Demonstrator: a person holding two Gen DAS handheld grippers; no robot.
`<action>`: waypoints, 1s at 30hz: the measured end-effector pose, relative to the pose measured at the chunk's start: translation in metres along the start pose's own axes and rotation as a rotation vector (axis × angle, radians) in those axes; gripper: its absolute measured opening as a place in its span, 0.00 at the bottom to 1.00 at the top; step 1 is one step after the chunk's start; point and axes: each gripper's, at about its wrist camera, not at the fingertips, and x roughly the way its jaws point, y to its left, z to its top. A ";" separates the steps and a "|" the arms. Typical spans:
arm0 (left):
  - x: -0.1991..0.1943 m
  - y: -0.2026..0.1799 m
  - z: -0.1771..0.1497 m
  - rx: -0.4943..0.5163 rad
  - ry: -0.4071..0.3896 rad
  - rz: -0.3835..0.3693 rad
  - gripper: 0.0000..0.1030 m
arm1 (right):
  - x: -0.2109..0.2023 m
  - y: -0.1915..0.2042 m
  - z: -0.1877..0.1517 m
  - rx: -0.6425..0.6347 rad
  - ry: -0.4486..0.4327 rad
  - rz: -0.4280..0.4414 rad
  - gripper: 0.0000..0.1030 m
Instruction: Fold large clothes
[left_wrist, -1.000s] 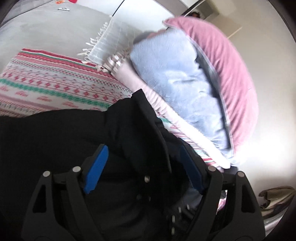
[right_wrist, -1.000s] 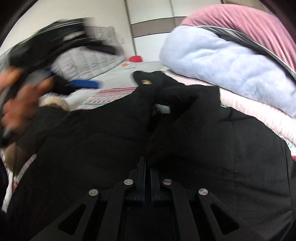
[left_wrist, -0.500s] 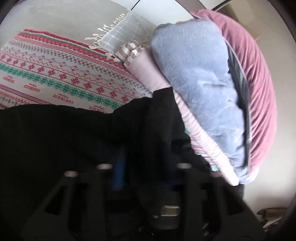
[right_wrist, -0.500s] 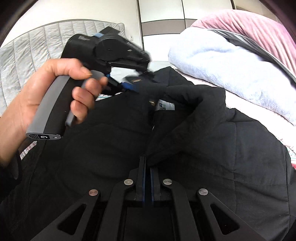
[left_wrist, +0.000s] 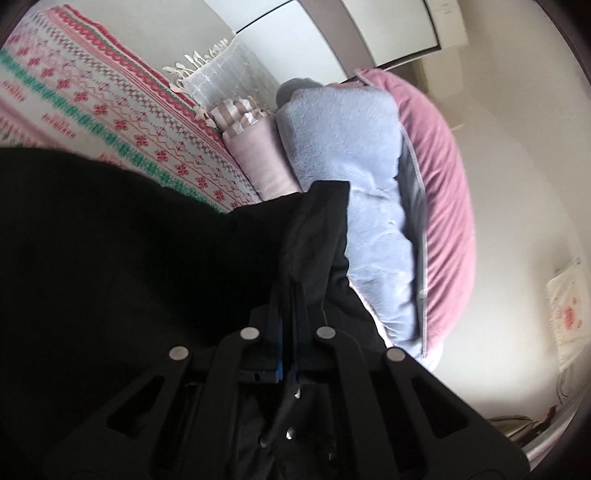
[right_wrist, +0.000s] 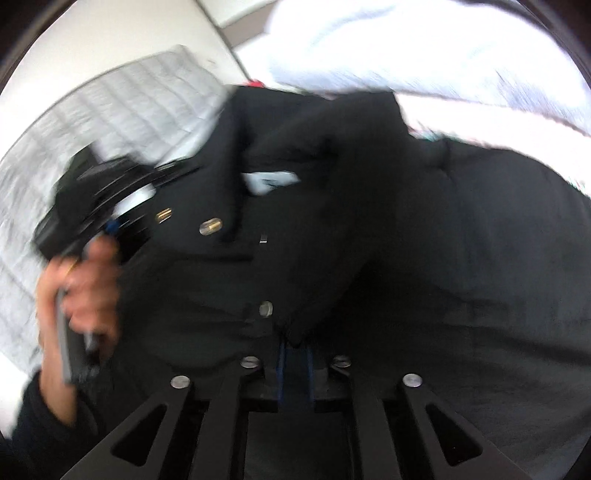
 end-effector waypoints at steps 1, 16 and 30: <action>-0.006 0.003 -0.003 -0.006 -0.013 -0.023 0.03 | -0.002 -0.003 0.005 0.007 0.009 0.001 0.10; -0.023 0.028 -0.020 -0.016 -0.031 -0.232 0.03 | -0.024 -0.067 0.121 0.244 -0.056 0.004 0.45; -0.046 0.047 -0.007 -0.080 -0.107 -0.283 0.03 | -0.002 -0.098 0.110 0.411 -0.366 0.601 0.05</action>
